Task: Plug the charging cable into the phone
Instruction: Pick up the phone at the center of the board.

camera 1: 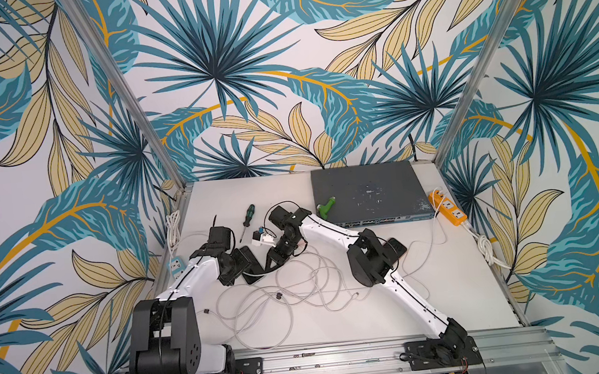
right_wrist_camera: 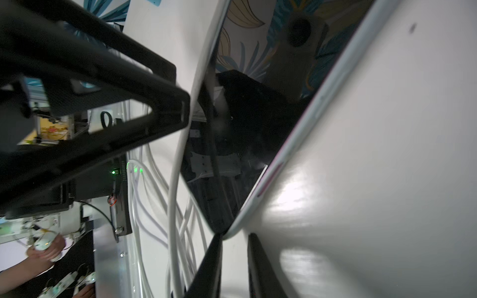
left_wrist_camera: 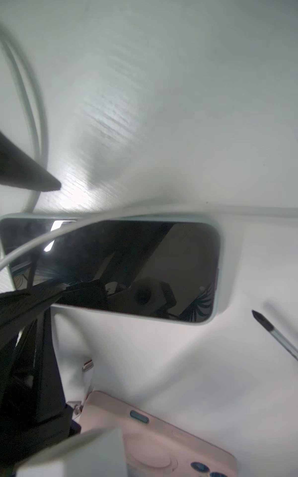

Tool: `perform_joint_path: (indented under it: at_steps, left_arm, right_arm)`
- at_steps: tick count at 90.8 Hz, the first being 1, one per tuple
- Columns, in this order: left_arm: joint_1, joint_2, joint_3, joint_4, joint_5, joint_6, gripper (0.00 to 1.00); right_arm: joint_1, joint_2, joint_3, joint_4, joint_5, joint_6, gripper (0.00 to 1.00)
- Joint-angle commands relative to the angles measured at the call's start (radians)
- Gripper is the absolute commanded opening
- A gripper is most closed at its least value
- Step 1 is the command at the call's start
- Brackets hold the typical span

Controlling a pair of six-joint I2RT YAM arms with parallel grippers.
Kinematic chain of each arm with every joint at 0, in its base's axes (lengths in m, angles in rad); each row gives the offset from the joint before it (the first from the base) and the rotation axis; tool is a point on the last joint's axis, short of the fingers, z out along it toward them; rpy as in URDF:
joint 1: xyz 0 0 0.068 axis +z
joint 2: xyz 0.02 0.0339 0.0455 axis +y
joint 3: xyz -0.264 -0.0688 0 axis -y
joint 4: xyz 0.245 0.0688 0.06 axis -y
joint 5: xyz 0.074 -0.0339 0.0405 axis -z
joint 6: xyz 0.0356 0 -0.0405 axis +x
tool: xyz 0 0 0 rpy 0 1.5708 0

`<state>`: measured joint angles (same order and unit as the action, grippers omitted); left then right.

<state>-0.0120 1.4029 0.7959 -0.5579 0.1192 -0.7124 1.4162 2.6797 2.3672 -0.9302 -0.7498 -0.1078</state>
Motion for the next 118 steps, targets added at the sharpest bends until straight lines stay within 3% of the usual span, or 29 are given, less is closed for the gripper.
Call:
perform_joint_path:
  at_steps: [1, 10, 23, 37, 45, 55, 75, 100, 118]
  left_arm:
    - [0.005, -0.059, 0.038, 0.004, -0.013, 0.024, 0.63]
    - [0.004, -0.039, 0.044, 0.012, -0.02, 0.028, 0.63]
    - [0.003, 0.043, 0.09, 0.081, 0.062, 0.072, 0.63]
    - [0.012, 0.111, 0.122, 0.006, -0.037, 0.049, 0.58]
    - [0.028, 0.093, 0.079, 0.016, -0.052, 0.025, 0.64]
    - [0.029, 0.082, 0.035, 0.068, -0.025, 0.021, 0.67]
    - [0.028, 0.138, 0.023, 0.17, 0.074, 0.028, 0.66]
    - [0.036, 0.221, 0.022, 0.185, 0.074, 0.026, 0.65]
    - [0.03, 0.257, -0.004, 0.262, 0.195, 0.008, 0.59]
  right_arm:
    - [0.032, -0.017, -0.198, 0.051, 0.346, -0.002, 0.22]
    - [0.058, -0.053, -0.256, 0.089, 0.451, -0.023, 0.24]
    - [0.077, -0.092, -0.316, 0.162, 0.522, -0.023, 0.25]
    - [0.075, -0.14, -0.395, 0.253, 0.574, -0.01, 0.26]
    - [0.074, -0.146, -0.41, 0.269, 0.584, -0.008, 0.34]
    - [0.072, -0.141, -0.413, 0.276, 0.575, 0.007, 0.39]
    - [0.017, -0.218, -0.536, 0.446, 0.471, 0.112, 0.38]
    - [-0.021, -0.218, -0.55, 0.546, 0.368, 0.209, 0.36]
    - [-0.029, -0.2, -0.527, 0.583, 0.342, 0.297, 0.36]
